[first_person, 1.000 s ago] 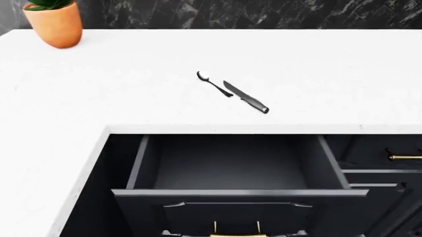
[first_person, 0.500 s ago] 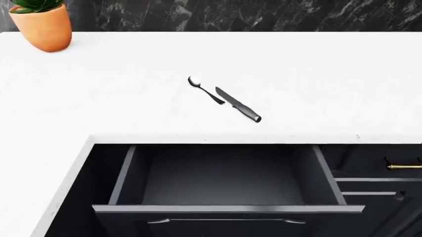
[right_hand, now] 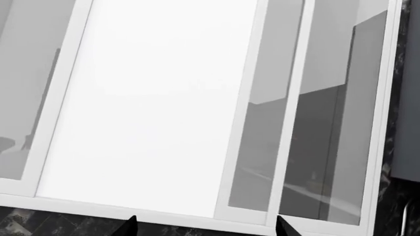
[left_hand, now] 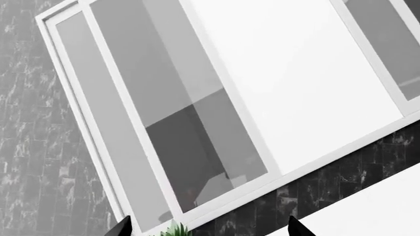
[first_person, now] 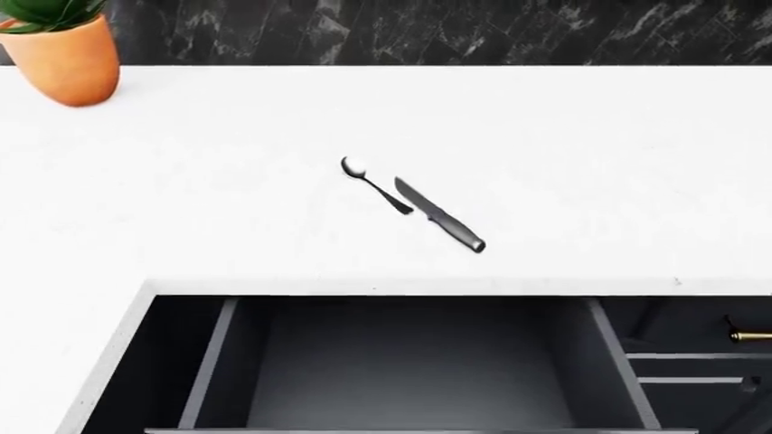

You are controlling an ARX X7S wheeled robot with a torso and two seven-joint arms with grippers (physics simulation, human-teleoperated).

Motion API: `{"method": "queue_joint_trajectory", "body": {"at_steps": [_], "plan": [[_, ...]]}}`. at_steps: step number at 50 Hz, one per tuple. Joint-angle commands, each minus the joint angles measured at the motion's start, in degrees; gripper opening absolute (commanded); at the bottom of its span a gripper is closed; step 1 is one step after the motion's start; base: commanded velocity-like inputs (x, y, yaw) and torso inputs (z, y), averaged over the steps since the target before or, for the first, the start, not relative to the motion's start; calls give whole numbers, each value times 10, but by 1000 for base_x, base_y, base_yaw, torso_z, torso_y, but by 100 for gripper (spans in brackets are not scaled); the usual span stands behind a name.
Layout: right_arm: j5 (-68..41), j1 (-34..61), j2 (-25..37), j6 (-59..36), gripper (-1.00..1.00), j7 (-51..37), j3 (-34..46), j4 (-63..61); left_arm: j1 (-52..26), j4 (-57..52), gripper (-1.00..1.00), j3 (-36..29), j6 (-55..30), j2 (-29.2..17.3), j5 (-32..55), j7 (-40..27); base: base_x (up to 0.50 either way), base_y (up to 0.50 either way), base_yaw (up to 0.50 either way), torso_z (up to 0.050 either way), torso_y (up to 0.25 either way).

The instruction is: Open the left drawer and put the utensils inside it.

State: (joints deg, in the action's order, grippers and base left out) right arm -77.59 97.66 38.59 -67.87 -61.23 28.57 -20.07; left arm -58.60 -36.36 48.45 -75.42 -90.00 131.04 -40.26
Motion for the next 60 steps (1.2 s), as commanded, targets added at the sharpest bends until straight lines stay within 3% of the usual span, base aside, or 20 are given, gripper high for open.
{"method": "queue_joint_trajectory", "body": {"at_steps": [1, 54, 60], "plan": [[0, 1, 1, -2, 100, 1, 5, 0, -3, 1, 100, 0, -2, 0, -1, 1, 160, 0, 0, 0, 0], [-3, -11, 11, 7, 100, -11, 8, 1, -10, 0, 100, -4, -4, 0, -9, 8, 133, 0, 0, 0, 0], [-47, -5, 2, -60, 100, -50, 37, 54, -11, 1, 100, -3, -5, 0, -8, 9, 0, 0, 0, 0, 0]]}}
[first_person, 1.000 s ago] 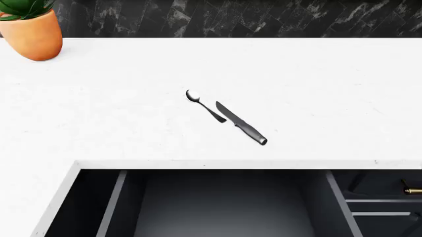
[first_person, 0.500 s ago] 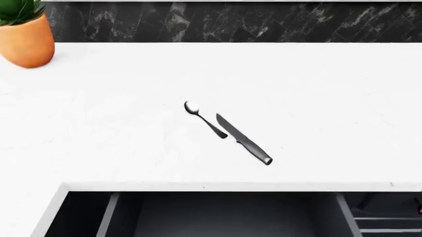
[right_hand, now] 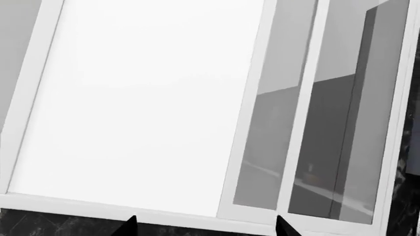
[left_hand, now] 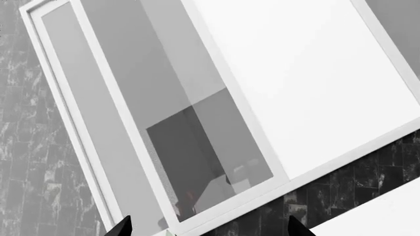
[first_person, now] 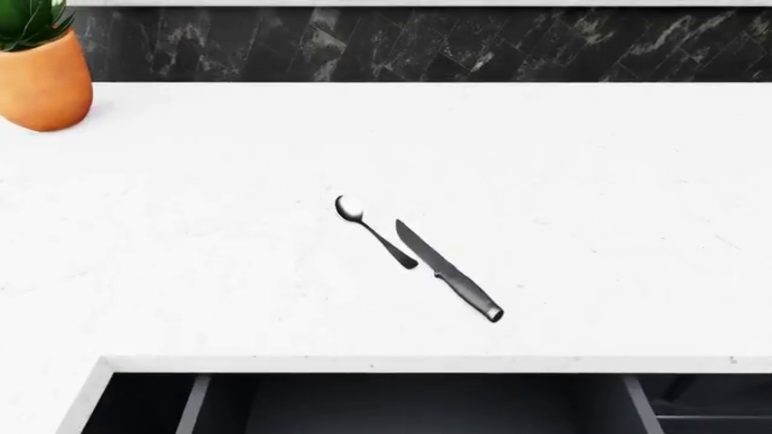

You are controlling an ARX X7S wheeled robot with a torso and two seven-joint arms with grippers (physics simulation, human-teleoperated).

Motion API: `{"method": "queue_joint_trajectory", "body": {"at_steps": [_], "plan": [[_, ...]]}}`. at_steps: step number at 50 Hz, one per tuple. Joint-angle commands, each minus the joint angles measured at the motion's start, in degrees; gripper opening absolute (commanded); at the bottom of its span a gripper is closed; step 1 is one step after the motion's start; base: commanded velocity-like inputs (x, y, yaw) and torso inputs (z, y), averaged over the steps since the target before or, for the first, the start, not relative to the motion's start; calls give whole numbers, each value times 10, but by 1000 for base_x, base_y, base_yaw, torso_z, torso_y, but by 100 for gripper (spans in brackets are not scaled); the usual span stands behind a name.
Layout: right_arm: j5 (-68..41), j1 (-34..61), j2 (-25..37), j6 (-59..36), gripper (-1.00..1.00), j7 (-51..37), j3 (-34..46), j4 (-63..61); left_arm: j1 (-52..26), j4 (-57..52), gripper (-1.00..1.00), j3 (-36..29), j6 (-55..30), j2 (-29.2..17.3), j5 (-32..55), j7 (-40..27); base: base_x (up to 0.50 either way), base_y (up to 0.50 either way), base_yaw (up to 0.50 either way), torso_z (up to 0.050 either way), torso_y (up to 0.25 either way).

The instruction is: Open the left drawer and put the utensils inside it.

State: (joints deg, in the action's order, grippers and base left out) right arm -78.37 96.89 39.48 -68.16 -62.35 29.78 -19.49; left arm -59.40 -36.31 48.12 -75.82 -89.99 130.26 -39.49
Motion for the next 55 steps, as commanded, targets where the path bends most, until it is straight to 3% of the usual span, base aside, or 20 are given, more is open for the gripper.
{"method": "queue_joint_trajectory", "body": {"at_steps": [1, 10, 21, 47, 55], "plan": [[-54, 1, -10, -70, 100, -43, 31, 63, -3, 1, 100, 0, -1, 0, -1, 1, 0, 0, 0, 0, 0], [-144, -24, -28, -120, 100, -61, 61, 126, -2, 0, 100, -3, 1, 0, 3, -4, 0, 0, 0, 0, 0], [-242, -59, -24, -104, 100, -84, 52, 152, -3, 0, 100, -5, 2, 0, 6, -6, 0, 0, 0, 0, 0], [-283, -159, -7, -43, 100, 15, 18, 167, -4, 2, 100, -9, 3, 0, 9, -12, 0, 0, 0, 0, 0], [-318, -174, -3, -44, 100, 4, 27, 171, -4, 0, 100, -11, 3, 0, 9, -13, 0, 0, 0, 0, 0]]}}
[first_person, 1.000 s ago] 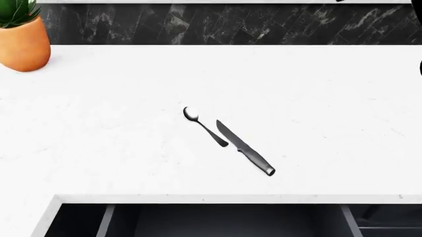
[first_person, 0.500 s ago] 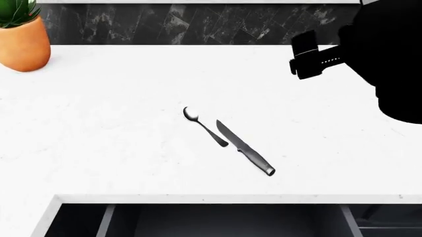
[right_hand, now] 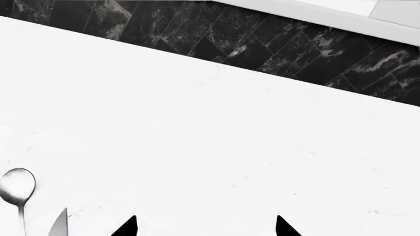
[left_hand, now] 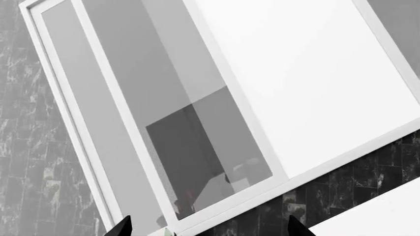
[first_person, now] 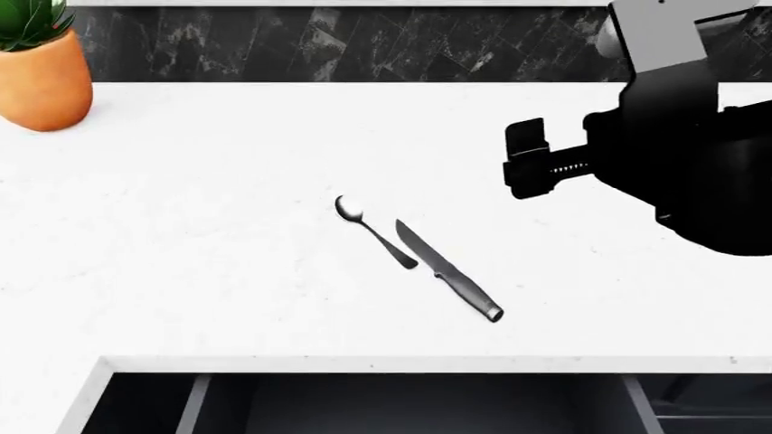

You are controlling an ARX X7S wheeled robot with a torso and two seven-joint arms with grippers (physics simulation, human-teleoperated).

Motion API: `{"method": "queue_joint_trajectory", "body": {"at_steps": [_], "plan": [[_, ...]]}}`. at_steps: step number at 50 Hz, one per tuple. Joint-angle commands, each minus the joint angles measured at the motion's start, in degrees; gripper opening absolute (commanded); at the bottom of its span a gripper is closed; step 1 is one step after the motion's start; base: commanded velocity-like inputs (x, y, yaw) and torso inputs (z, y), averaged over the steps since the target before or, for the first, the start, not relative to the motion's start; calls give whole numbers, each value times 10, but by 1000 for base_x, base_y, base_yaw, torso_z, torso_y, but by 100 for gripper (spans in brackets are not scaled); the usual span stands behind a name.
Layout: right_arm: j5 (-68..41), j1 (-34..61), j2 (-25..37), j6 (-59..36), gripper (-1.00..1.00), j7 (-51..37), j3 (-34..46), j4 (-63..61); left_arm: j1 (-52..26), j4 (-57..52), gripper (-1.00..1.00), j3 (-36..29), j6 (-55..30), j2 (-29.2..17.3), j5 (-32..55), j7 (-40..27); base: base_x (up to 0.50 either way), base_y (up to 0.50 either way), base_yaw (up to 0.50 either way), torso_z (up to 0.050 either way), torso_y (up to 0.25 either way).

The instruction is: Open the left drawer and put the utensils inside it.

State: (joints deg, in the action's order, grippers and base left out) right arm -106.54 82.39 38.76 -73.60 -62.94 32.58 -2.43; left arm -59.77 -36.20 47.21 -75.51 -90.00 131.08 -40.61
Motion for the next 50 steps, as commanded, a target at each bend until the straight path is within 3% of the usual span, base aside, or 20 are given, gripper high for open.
{"method": "queue_joint_trajectory", "body": {"at_steps": [1, 25, 50], "plan": [[-42, -30, 5, 9, 100, 9, 0, 0, -1, -1, 100, -2, 0, 0, 1, -2, 0, 0, 0, 0, 0], [-142, -51, 22, 37, 100, -60, 19, -67, -4, 0, 100, -4, -1, 0, 0, -1, 0, 0, 0, 0, 0], [-133, -74, 6, 34, 100, -41, 37, -103, -7, 0, 100, -6, -2, 0, 0, -3, 0, 0, 0, 0, 0]]}}
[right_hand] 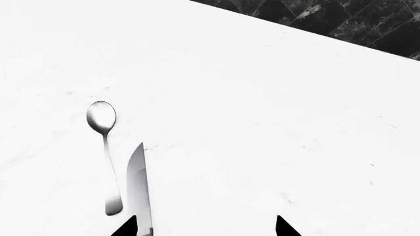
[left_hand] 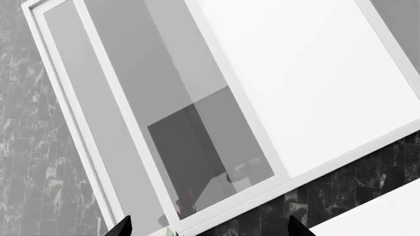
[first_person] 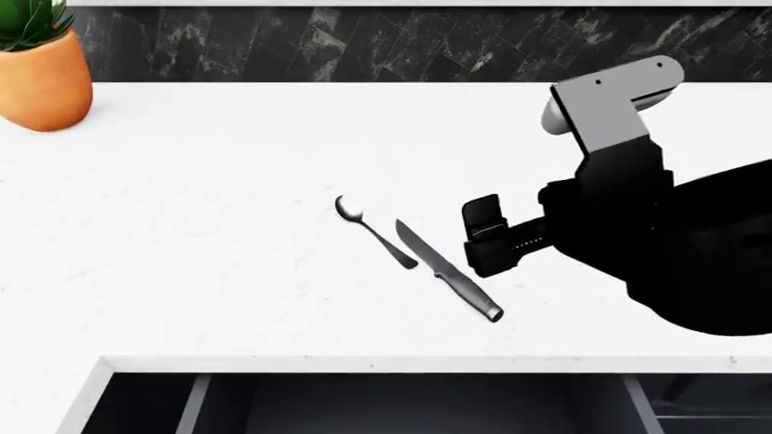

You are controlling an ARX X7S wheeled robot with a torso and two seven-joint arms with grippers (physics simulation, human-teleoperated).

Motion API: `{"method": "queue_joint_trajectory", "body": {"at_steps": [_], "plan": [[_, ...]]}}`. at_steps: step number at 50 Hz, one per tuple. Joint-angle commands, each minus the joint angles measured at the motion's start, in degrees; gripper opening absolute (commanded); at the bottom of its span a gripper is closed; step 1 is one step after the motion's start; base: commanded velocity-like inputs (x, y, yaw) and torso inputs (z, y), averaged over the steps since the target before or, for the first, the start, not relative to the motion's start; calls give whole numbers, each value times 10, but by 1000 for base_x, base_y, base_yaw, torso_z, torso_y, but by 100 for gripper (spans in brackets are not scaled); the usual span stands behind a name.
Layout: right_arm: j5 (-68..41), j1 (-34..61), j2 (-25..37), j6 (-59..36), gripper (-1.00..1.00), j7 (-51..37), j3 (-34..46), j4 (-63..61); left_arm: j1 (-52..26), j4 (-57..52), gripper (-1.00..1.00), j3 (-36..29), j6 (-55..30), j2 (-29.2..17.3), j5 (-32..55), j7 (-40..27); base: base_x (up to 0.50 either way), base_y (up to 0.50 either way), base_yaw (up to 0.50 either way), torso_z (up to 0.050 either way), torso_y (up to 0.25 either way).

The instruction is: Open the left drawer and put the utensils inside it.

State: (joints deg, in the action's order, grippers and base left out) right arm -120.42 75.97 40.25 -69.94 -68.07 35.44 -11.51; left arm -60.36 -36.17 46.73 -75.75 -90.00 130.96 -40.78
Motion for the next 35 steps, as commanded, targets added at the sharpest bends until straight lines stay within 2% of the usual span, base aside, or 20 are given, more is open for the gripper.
{"method": "queue_joint_trajectory", "body": {"at_steps": [1, 25, 35], "plan": [[8, -10, -11, -2, 100, 12, 9, -11, -1, 0, 100, -2, 1, 0, 2, -2, 0, 0, 0, 0, 0], [81, -43, -29, -12, 100, 61, 28, 2, -4, 1, 100, -4, -1, 0, 0, -1, 0, 0, 0, 0, 0], [66, -44, -31, -21, 100, 64, 41, -12, -5, 1, 100, -4, -2, 0, 0, 0, 0, 0, 0, 0, 0]]}}
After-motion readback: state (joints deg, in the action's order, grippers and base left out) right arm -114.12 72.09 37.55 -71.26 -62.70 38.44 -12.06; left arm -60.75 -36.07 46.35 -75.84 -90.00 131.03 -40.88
